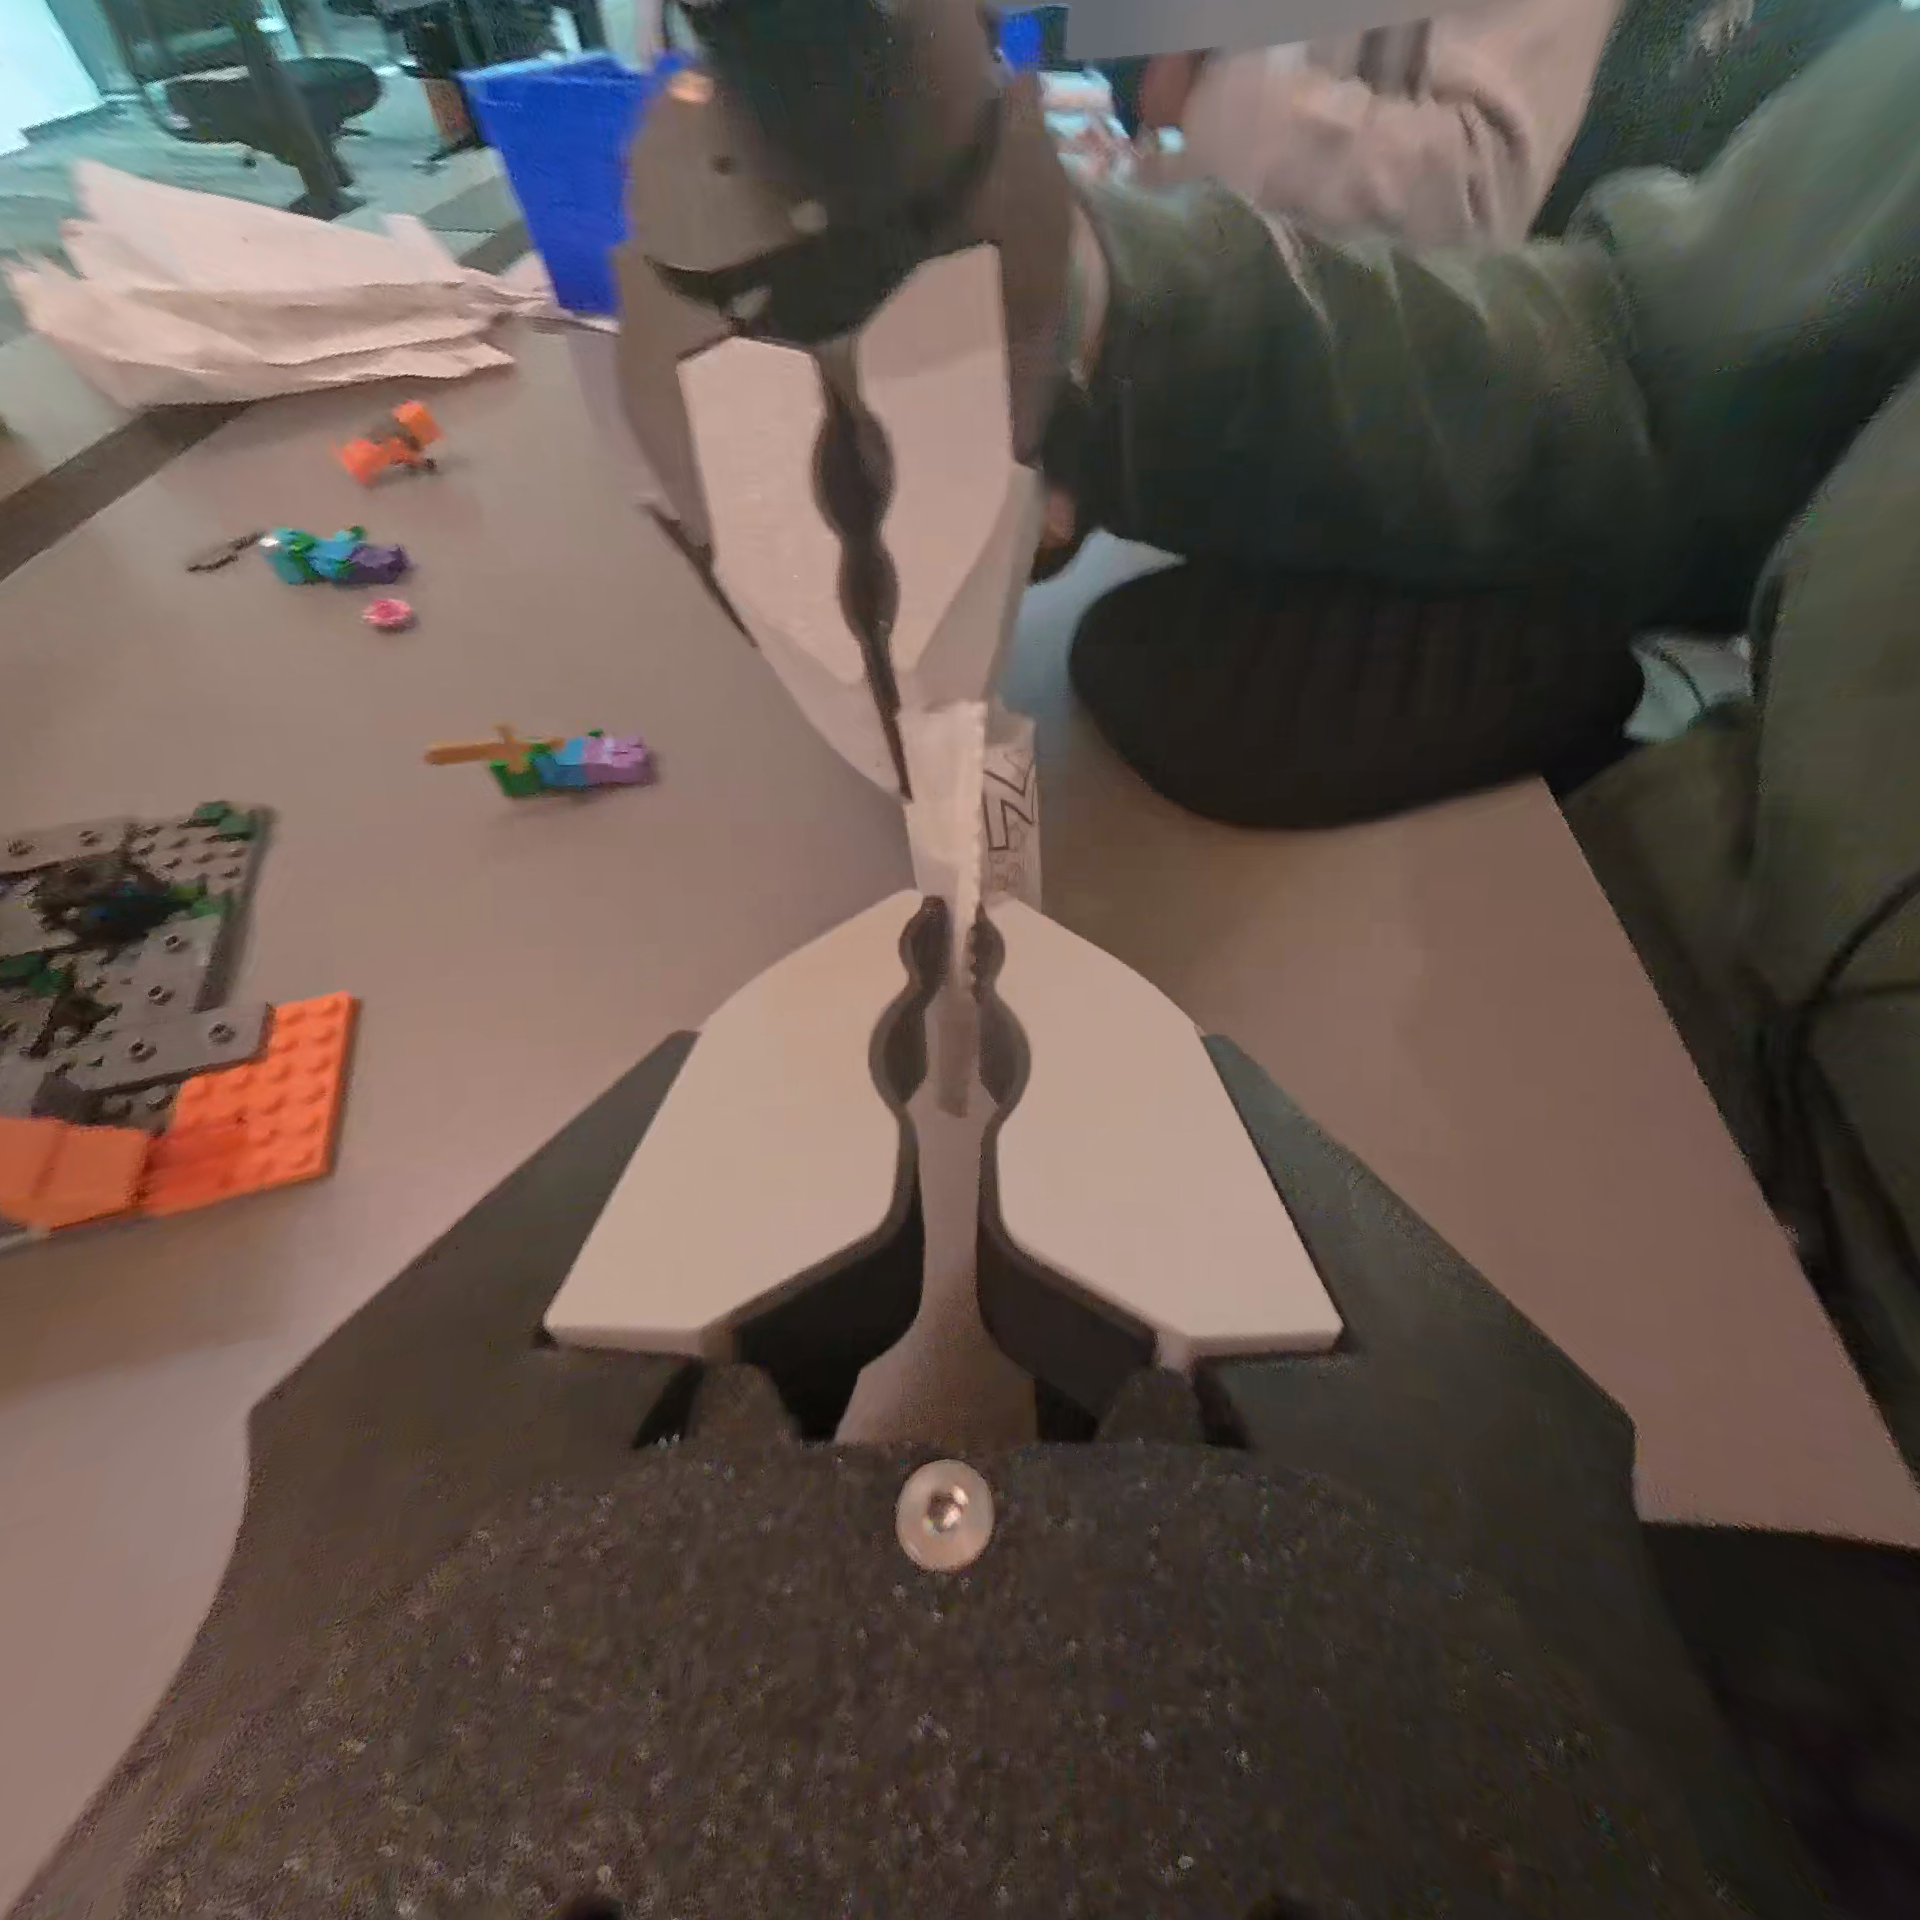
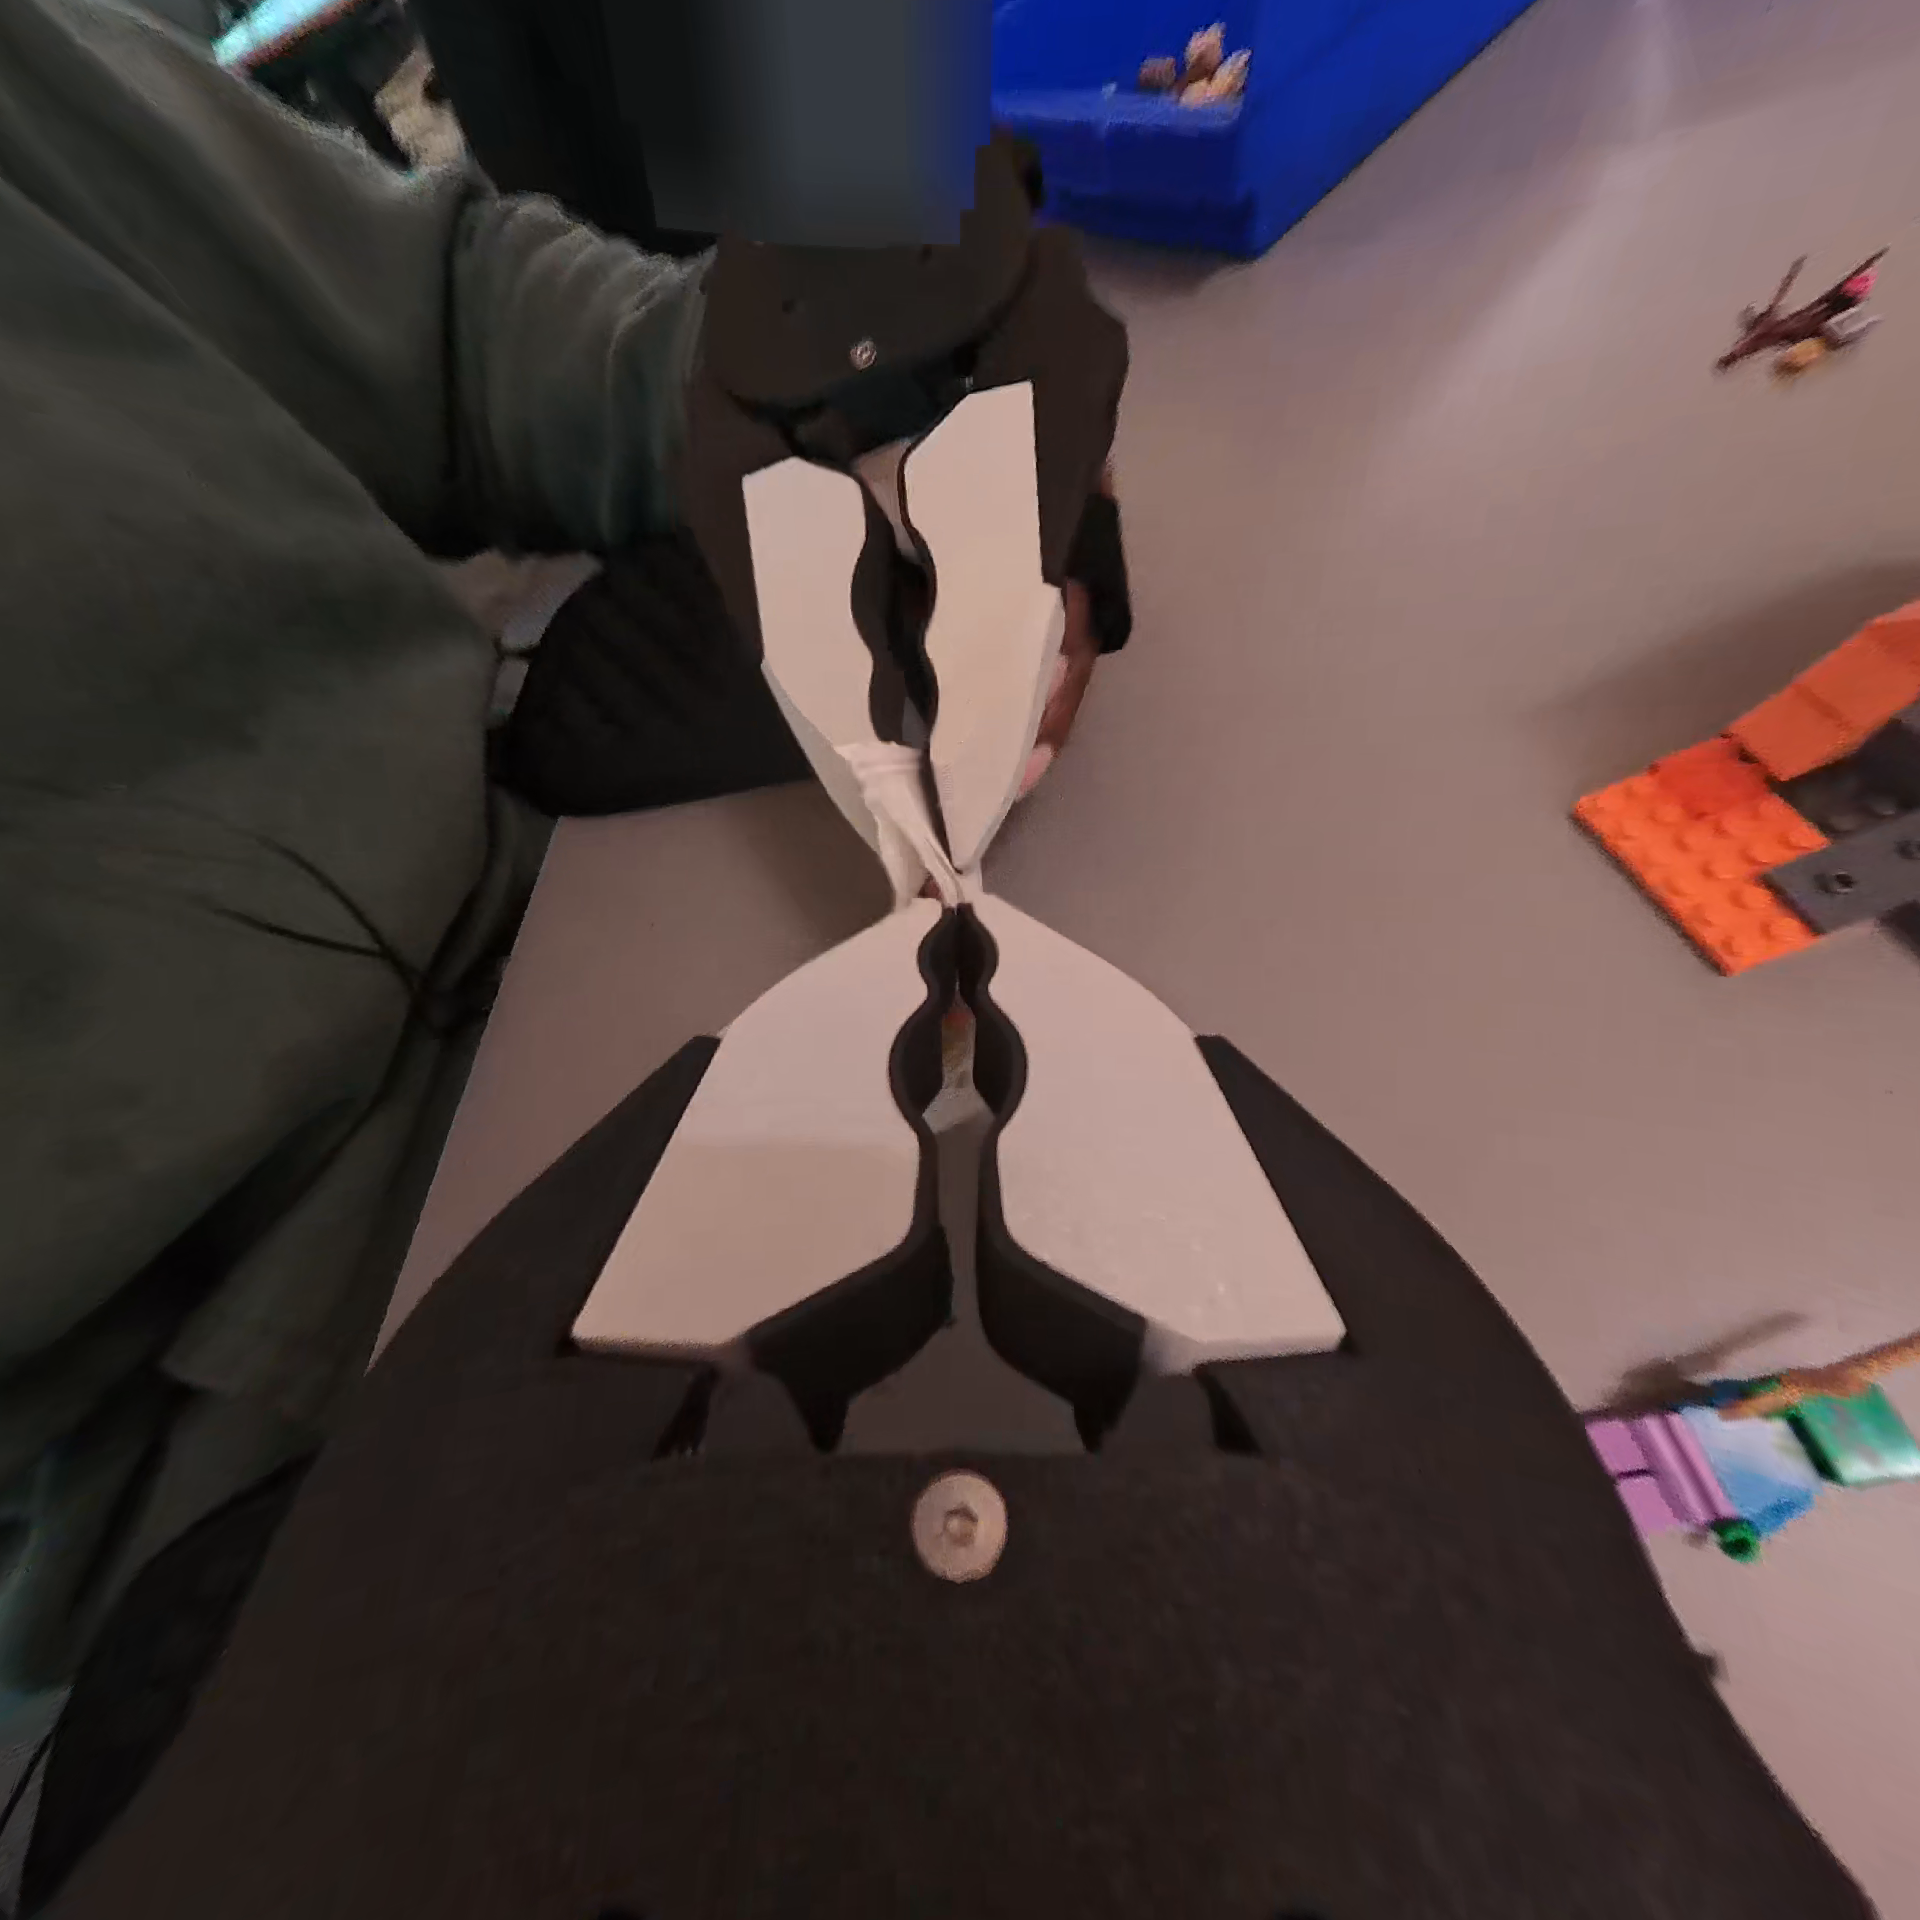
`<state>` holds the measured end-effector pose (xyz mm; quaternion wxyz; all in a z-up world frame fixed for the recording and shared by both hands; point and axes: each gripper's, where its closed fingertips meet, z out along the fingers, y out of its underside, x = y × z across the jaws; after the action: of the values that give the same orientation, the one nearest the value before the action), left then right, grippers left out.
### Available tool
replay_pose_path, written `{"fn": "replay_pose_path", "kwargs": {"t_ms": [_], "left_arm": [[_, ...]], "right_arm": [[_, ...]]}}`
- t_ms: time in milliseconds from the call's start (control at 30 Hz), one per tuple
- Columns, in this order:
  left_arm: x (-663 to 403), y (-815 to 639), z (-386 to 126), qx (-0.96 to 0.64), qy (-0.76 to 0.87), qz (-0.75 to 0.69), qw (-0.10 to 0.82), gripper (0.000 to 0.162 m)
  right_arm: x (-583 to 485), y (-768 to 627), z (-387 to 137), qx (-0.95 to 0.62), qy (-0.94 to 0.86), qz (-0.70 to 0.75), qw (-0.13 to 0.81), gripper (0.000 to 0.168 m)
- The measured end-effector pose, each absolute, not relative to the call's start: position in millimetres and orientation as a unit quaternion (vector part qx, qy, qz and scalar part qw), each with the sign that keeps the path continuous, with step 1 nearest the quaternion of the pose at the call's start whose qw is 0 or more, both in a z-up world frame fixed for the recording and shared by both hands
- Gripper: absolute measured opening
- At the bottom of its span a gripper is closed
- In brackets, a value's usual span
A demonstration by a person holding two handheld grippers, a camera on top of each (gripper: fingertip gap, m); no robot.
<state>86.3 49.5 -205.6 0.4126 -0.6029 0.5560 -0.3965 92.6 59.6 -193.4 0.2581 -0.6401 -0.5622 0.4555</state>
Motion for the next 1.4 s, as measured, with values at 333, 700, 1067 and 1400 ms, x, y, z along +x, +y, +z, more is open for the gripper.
{"fn": "replay_pose_path", "kwargs": {"t_ms": [333, 700, 1067, 1400], "left_arm": [[61, 108, -166, -0.632, 0.376, -0.519, 0.435, 0.001], [58, 109, -167, -0.640, 0.347, -0.558, 0.399, 0.000], [64, 93, -155, -0.618, 0.333, -0.624, 0.344, 0.000], [44, 112, -155, -0.616, 0.283, -0.616, 0.402, 0.020]], "right_arm": [[112, 115, -155, -0.649, -0.416, 0.498, 0.398, 0.040], [90, 108, -170, -0.660, -0.397, 0.550, 0.323, 0.000], [98, 93, -157, -0.632, -0.411, 0.582, 0.306, 0.000], [111, 110, -142, -0.626, -0.341, 0.614, 0.338, 0.000]]}}
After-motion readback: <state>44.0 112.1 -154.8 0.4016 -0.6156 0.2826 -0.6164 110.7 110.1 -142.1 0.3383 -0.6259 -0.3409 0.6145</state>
